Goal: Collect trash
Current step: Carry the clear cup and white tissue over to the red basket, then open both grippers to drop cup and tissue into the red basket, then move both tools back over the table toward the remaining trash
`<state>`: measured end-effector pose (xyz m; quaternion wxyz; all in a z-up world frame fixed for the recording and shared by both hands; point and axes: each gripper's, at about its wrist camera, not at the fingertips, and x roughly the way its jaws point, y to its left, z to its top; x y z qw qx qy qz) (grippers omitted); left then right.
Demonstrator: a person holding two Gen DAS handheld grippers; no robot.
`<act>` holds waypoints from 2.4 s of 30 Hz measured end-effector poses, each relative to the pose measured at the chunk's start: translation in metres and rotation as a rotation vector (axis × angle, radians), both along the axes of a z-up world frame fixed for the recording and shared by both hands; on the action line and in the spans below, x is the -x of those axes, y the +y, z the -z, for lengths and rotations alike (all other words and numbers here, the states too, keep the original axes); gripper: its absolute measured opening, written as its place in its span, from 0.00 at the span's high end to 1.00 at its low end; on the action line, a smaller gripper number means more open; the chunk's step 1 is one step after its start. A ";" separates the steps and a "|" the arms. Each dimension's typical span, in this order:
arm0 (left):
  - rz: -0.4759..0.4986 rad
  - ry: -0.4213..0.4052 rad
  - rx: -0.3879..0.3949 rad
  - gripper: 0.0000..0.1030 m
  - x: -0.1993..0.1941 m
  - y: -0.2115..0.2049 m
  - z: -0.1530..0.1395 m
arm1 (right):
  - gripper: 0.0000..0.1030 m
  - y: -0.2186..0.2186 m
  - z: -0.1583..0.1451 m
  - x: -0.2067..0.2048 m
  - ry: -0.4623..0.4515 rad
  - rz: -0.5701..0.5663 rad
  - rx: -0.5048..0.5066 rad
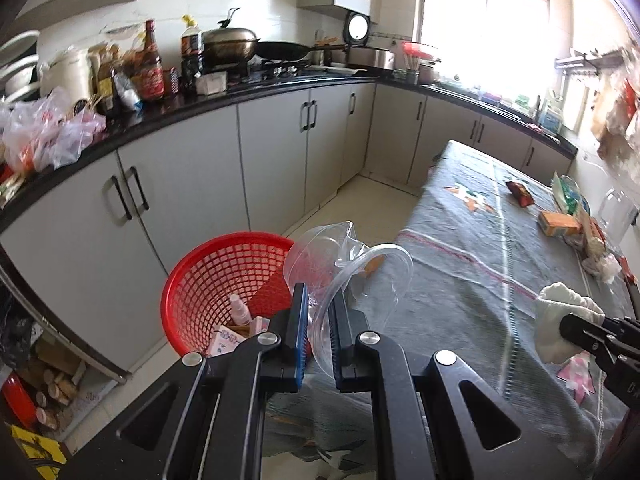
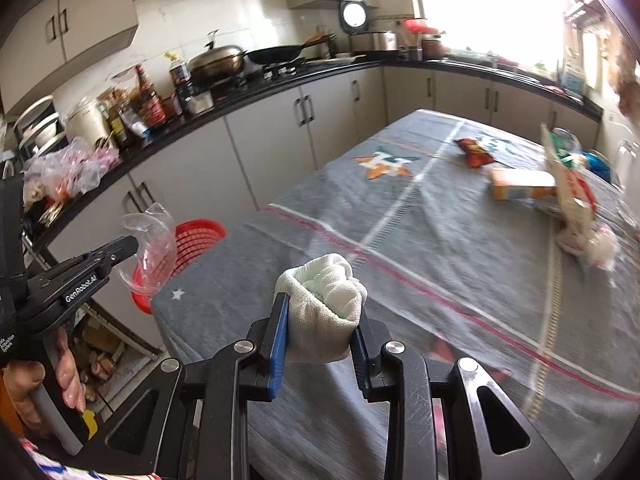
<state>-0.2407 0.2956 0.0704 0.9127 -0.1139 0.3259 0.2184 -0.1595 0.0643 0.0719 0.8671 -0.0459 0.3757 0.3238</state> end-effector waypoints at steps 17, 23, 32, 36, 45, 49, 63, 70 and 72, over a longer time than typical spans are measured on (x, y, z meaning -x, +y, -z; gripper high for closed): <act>-0.201 -0.003 0.135 0.91 0.020 0.117 0.034 | 0.71 0.150 0.009 -0.017 0.070 -0.232 -0.012; -0.209 -0.003 0.136 0.89 0.017 0.124 0.039 | 0.66 0.201 0.028 -0.031 0.141 -0.270 -0.017; -0.226 -0.029 0.134 0.54 0.019 0.126 0.039 | 0.52 0.215 0.035 -0.041 0.144 -0.269 -0.034; -0.223 -0.030 0.120 0.51 0.018 0.122 0.037 | 0.51 0.204 0.035 -0.042 0.147 -0.252 -0.034; -0.227 -0.013 0.015 0.45 0.018 0.098 0.025 | 0.46 0.159 0.033 -0.036 0.135 -0.201 -0.034; -0.208 -0.005 -0.016 0.43 0.017 0.082 0.018 | 0.43 0.138 0.029 -0.034 0.125 -0.175 -0.045; -0.149 -0.015 -0.097 0.28 0.014 0.029 -0.008 | 0.40 0.072 0.020 -0.027 0.109 -0.094 -0.088; -0.104 -0.011 -0.137 0.28 0.011 0.003 -0.016 | 0.39 0.036 0.016 -0.030 0.102 -0.037 -0.110; -0.090 -0.008 -0.150 0.28 0.010 -0.004 -0.018 | 0.38 0.025 0.016 -0.030 0.099 -0.024 -0.118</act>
